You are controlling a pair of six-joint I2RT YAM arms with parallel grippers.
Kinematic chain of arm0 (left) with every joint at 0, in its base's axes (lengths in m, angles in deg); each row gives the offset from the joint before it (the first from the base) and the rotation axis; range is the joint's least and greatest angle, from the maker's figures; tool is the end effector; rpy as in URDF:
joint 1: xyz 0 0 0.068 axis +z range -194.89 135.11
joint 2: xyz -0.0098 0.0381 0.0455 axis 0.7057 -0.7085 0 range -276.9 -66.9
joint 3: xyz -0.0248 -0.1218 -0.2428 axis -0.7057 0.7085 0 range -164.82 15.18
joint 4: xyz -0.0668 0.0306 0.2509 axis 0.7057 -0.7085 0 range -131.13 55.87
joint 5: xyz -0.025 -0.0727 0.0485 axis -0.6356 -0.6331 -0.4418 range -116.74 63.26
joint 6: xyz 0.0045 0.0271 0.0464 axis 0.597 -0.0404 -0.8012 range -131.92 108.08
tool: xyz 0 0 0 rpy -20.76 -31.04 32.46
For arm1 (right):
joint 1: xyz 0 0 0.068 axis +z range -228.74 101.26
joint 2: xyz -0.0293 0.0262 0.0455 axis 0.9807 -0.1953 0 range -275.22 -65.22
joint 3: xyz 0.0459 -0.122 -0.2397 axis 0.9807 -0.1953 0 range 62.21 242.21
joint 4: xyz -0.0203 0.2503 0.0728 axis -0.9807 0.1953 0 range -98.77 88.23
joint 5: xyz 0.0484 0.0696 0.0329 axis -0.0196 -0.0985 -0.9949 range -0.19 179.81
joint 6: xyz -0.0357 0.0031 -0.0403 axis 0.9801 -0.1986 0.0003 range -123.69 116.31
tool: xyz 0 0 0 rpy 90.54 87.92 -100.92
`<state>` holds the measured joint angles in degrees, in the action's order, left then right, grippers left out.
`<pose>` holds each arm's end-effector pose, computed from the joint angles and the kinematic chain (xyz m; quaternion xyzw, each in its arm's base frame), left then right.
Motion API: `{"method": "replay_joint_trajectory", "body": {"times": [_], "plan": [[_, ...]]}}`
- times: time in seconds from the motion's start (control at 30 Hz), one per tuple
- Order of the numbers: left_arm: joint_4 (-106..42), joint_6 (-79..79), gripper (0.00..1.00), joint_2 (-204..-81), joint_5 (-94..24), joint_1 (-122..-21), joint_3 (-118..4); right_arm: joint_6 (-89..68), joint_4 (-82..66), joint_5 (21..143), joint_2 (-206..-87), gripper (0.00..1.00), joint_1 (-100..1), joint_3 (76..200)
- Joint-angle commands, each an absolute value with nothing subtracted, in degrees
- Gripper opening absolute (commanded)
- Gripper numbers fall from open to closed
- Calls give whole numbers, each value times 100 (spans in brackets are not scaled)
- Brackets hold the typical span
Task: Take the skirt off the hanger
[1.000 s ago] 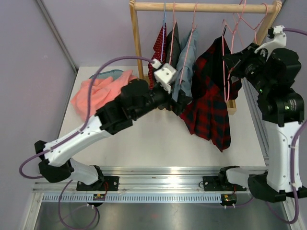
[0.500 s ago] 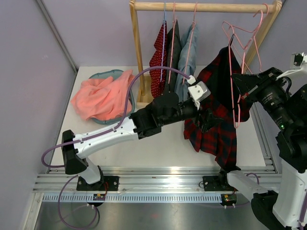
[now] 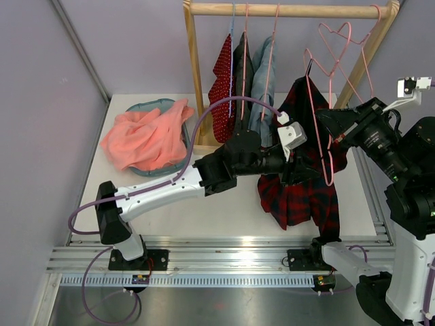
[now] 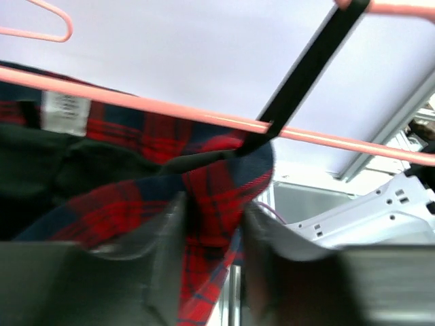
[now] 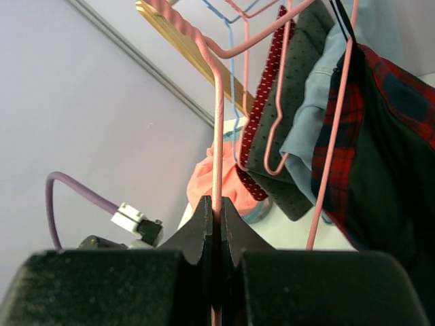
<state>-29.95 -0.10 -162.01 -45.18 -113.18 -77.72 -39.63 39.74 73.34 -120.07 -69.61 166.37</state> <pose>0.1369 -0.3741 0.4307 0.4260 0.5496 -0.5421 0.4718 0.0877 0.0242 0.5558 0.0620 0.6997 0.3629 0.6123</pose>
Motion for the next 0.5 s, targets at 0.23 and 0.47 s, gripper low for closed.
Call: {"method": "replay_joint_trajectory", "body": {"times": [0.23, 0.47], "plan": [[-3341, -154, 0, -15989, -4169, -11379, -8439, -3991, 2515, 7099, -11673, 0, -6925, 16189], [-4492, -778, 0, -15822, -3931, -11861, -9255, -3700, 2261, 7951, -11435, 0, -6925, 15477]]}}
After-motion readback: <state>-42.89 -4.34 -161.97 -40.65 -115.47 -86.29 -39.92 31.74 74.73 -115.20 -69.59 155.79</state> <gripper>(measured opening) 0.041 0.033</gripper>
